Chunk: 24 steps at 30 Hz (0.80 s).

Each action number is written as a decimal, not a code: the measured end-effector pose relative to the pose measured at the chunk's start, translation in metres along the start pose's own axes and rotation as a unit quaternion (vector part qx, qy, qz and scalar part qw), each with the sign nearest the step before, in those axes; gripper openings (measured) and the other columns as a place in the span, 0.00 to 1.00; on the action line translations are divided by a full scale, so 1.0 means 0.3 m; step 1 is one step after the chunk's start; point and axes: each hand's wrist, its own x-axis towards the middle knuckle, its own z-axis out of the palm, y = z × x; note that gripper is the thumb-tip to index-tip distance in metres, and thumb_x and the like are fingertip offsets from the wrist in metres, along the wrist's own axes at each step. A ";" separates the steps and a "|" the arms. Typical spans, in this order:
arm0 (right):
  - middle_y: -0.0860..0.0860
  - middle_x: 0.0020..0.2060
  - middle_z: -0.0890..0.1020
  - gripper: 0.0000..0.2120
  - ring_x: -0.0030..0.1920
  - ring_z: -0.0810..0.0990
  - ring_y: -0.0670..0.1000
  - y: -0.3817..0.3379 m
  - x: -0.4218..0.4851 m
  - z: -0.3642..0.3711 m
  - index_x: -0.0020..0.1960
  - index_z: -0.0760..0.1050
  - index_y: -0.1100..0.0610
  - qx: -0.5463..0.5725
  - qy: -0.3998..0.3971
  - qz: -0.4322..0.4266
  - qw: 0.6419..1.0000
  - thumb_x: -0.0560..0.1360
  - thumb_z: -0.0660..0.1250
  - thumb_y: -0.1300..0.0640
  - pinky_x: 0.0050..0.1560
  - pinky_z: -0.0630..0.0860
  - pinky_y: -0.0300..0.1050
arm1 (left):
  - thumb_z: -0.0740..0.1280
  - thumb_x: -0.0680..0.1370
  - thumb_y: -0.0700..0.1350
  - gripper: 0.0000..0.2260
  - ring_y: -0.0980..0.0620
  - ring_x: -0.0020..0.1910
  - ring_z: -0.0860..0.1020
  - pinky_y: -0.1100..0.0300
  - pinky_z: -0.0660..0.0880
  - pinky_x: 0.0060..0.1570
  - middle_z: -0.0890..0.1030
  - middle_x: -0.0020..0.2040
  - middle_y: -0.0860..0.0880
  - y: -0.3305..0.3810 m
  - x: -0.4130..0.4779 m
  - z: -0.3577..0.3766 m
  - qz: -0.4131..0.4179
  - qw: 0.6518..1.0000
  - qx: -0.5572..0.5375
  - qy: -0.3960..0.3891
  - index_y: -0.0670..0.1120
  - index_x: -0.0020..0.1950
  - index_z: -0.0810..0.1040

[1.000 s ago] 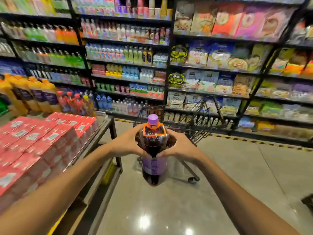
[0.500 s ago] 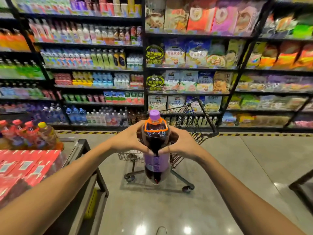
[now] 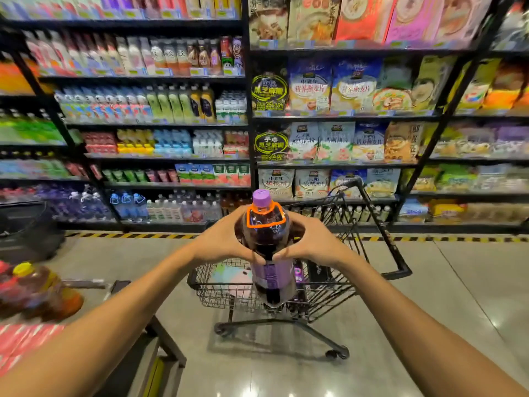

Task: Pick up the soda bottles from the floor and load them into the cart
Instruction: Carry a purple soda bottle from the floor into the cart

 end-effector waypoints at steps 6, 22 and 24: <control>0.38 0.59 0.85 0.39 0.60 0.81 0.36 0.064 0.292 0.003 0.73 0.75 0.47 0.017 -0.014 0.015 1.000 0.66 0.85 0.63 0.54 0.75 0.26 | 0.86 0.63 0.46 0.46 0.56 0.68 0.76 0.45 0.71 0.71 0.78 0.68 0.55 -0.138 0.201 -0.166 -0.012 1.000 0.002 -0.013 0.52 0.75 0.66; 0.41 0.62 0.85 0.41 0.63 0.82 0.41 0.258 0.841 0.111 0.73 0.75 0.48 0.058 0.025 0.109 0.992 0.64 0.86 0.60 0.66 0.78 0.45 | 0.86 0.63 0.44 0.48 0.56 0.70 0.75 0.48 0.72 0.71 0.76 0.71 0.55 -0.523 0.621 -0.489 -0.067 0.992 -0.051 -0.090 0.53 0.76 0.64; 0.43 0.62 0.85 0.41 0.64 0.82 0.45 0.300 0.879 0.116 0.73 0.75 0.47 0.075 0.026 0.121 0.990 0.64 0.86 0.61 0.66 0.78 0.50 | 0.86 0.63 0.40 0.47 0.57 0.69 0.76 0.49 0.73 0.70 0.76 0.70 0.53 -0.565 0.661 -0.485 -0.080 0.990 -0.070 -0.094 0.53 0.76 0.64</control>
